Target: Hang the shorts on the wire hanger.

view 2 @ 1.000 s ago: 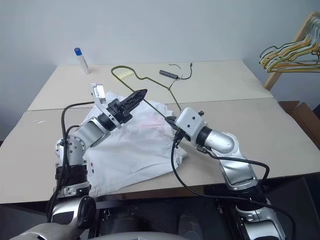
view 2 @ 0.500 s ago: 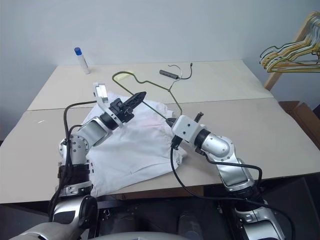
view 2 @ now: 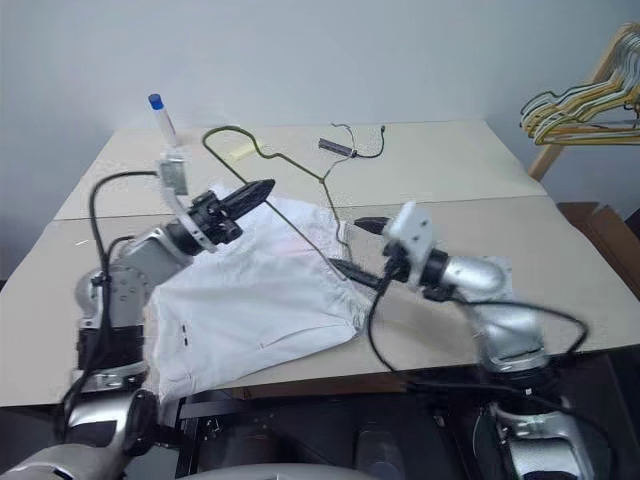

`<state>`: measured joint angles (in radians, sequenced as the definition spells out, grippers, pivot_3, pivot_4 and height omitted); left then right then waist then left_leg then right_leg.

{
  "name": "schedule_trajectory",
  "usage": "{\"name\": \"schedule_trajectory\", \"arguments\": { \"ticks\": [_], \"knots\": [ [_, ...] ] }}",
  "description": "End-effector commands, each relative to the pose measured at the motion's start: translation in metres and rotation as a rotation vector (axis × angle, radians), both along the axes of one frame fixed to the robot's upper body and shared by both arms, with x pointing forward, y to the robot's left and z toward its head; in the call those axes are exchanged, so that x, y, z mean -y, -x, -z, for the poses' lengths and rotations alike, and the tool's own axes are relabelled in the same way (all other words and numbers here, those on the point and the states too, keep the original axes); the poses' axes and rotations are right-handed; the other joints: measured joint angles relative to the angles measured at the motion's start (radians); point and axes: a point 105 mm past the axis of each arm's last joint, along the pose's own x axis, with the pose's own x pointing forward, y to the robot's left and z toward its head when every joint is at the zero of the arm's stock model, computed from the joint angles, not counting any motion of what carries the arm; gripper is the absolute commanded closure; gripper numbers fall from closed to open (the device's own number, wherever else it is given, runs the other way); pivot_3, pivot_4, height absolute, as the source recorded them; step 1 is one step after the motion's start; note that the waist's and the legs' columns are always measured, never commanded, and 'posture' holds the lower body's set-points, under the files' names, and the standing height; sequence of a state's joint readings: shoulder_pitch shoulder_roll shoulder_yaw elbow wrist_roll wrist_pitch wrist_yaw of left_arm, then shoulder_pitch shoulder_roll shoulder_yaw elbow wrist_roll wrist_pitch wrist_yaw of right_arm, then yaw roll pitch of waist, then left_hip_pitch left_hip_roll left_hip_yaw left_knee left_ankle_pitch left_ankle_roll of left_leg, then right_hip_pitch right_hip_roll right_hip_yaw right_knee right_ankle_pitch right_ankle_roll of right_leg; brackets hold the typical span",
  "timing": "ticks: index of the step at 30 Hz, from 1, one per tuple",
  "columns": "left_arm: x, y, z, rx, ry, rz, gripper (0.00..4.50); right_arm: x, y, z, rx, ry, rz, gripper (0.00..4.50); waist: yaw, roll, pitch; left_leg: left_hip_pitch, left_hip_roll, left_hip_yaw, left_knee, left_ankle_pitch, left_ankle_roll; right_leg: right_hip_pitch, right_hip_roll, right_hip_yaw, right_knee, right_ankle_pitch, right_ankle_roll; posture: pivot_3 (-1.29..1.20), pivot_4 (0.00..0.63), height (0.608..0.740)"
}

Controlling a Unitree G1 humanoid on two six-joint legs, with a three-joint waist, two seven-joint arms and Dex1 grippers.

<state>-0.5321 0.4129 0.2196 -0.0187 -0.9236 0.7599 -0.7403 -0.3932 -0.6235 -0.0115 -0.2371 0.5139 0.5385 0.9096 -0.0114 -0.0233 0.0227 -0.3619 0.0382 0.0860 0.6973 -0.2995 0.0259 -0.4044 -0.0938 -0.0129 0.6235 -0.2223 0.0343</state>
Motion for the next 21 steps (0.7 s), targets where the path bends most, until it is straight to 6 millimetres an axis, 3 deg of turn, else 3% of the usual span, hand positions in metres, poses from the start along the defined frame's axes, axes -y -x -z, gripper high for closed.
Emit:
{"name": "schedule_trajectory", "arguments": {
  "ticks": [1,4,8,11,16,21],
  "knots": [
    [-0.02,0.027,-0.041,0.218,0.097,0.191,4.5,0.017,0.009,-0.009,-0.253,-0.061,-0.135,0.05,-0.001,0.0,0.0,0.0,0.0,0.0,0.0,0.0,0.0,0.0,0.0,0.0,0.0,0.0,0.0,0.05,0.0,0.74],
    [-0.035,0.04,-0.055,0.292,0.145,0.296,4.5,0.021,0.018,-0.003,-0.436,-0.081,-0.263,0.05,-0.001,-0.001,0.0,0.0,0.002,0.0,-0.001,0.0,0.0,0.0,0.001,-0.002,0.0,-0.001,-0.002,0.05,0.0,0.74],
    [-0.042,0.046,-0.062,0.347,0.144,0.365,4.5,0.011,0.027,0.007,-0.582,-0.05,-0.402,0.05,-0.001,-0.001,0.0,0.0,0.002,0.0,-0.001,0.0,0.0,0.0,0.001,-0.002,0.0,-0.002,-0.002,0.05,0.0,0.74],
    [-0.043,0.047,-0.063,0.36,0.157,0.374,4.5,-0.006,0.032,0.008,-0.594,-0.022,-0.473,0.05,-0.001,-0.001,0.001,-0.001,0.001,0.0,-0.001,0.0,0.0,-0.001,0.001,-0.001,0.0,-0.002,-0.002,0.05,0.0,0.74],
    [-0.039,0.05,-0.059,0.366,0.165,0.379,4.5,-0.04,0.019,0.002,-0.556,-0.024,-0.463,0.05,-0.002,-0.001,0.001,-0.001,0.002,0.0,-0.001,0.0,0.0,-0.002,0.001,-0.001,0.002,-0.001,-0.002,0.05,0.0,0.74],
    [-0.037,0.051,-0.059,0.375,0.181,0.378,4.5,-0.05,0.02,-0.002,-0.548,-0.025,-0.48,0.05,0.01,-0.001,0.001,-0.007,0.002,-0.001,0.001,0.0,0.0,-0.006,0.001,-0.003,0.002,-0.001,-0.001,0.06,0.0,0.74]
  ]
}}
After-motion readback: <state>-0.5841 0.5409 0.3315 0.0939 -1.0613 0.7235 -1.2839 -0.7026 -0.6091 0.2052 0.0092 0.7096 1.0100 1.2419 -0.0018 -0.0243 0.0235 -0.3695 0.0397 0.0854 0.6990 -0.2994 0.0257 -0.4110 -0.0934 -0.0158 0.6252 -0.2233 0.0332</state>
